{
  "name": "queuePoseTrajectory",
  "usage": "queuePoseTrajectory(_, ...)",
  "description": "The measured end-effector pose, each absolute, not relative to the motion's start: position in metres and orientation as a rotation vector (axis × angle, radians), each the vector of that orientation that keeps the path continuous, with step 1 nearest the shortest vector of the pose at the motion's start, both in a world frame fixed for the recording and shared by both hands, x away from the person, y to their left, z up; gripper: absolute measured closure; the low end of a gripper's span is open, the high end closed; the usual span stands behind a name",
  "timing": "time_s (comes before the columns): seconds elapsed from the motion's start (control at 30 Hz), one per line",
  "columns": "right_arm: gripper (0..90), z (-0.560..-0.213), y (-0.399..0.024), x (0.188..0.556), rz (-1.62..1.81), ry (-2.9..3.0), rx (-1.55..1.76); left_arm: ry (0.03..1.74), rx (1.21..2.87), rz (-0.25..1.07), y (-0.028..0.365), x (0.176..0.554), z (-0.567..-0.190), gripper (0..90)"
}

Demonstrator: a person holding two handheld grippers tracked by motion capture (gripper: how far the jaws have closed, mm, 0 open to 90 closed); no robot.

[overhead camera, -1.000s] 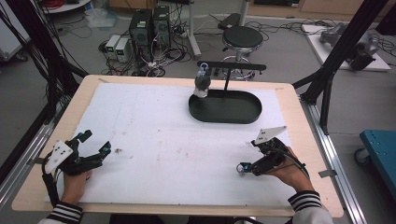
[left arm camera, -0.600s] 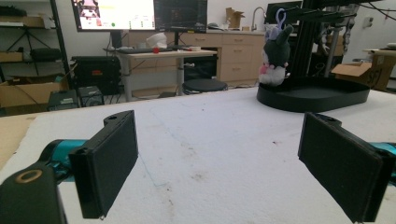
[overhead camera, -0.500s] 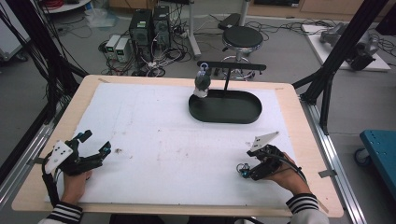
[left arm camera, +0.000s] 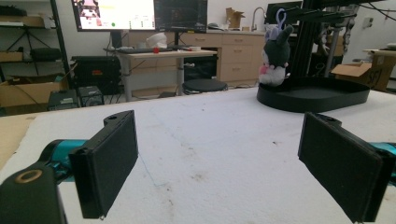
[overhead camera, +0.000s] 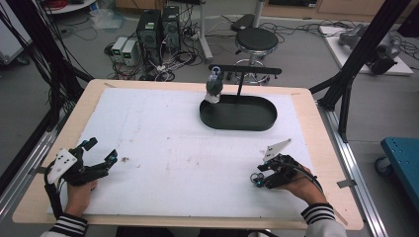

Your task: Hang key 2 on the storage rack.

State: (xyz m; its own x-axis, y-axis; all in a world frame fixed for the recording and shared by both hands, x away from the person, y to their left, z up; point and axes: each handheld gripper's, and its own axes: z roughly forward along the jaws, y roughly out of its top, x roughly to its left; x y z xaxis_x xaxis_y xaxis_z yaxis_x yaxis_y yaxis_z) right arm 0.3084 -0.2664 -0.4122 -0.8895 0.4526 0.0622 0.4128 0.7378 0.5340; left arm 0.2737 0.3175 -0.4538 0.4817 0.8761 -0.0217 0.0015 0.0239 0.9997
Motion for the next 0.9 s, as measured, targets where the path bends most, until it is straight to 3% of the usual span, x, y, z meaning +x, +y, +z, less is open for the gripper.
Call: queuePoseTrajectory(0.9, 76.2, -0.4134, -0.2649, 0.3121, 0.854, 2.907, 0.696, 0.841, 1.384, 0.818, 0.3176, 0.2739, -0.4538, 12.5)
